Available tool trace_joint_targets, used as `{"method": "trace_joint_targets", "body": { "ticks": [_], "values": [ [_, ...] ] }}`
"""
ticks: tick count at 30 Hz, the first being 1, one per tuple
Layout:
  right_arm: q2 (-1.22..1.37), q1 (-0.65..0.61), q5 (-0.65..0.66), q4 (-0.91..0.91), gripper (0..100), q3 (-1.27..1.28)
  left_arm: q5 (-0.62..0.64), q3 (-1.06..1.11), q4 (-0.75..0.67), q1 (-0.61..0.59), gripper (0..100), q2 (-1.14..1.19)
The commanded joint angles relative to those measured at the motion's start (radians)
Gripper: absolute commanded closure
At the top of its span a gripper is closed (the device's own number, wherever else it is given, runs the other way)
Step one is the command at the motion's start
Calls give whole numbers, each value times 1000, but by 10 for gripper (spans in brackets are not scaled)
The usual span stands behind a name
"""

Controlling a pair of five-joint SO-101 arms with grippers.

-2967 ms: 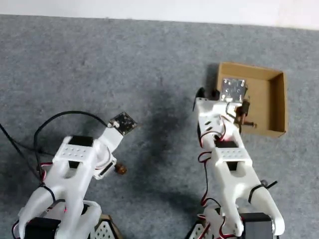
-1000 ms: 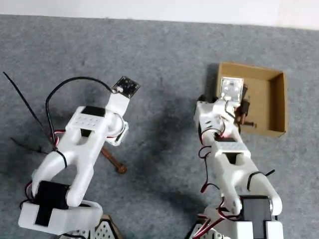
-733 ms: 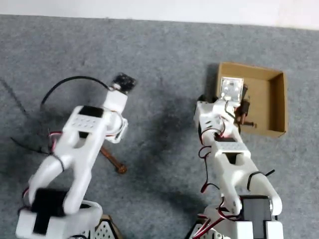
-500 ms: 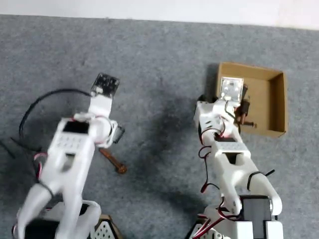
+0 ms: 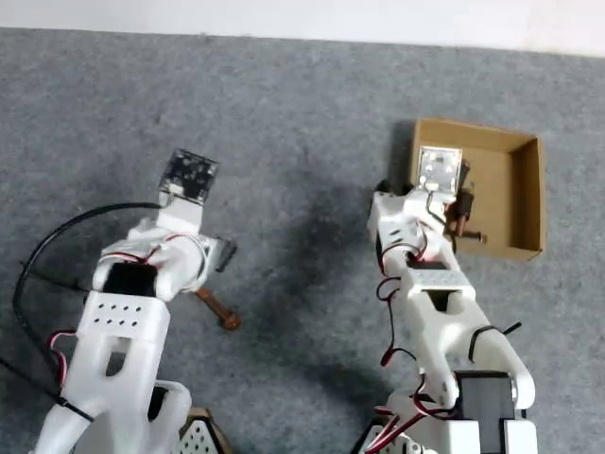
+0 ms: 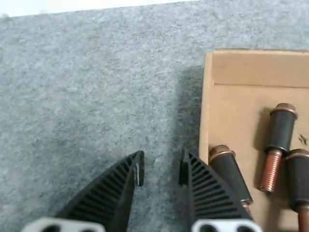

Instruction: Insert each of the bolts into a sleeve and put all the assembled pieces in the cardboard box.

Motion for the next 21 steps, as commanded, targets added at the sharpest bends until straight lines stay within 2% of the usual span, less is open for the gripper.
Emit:
{"method": "trace_joint_targets", "body": {
  "ticks": [1, 5, 7, 10, 12, 17, 19, 21],
  "values": [
    [1, 10, 8, 1, 883, -56, 18, -4, -31, -19, 807, 12],
    [1, 12, 8, 1, 883, -56, 20, 24, -120, -76, 807, 38],
    [-5, 12, 8, 1, 883, -56, 23, 76, -256, -136, 807, 53],
    [-8, 12, 8, 1, 883, -56, 121, 148, -456, -234, 807, 73],
    [-10, 12, 8, 2, 883, -56, 176, 156, -477, -266, 807, 77],
    [-30, -41, 9, 10, 883, -50, 187, 156, -479, -282, 807, 77],
    [-88, -116, 74, 25, 883, -35, 187, 156, -479, -282, 807, 77],
    [-170, -216, 196, 122, 883, 8, 187, 156, -479, -283, 807, 77]
  ]
}}
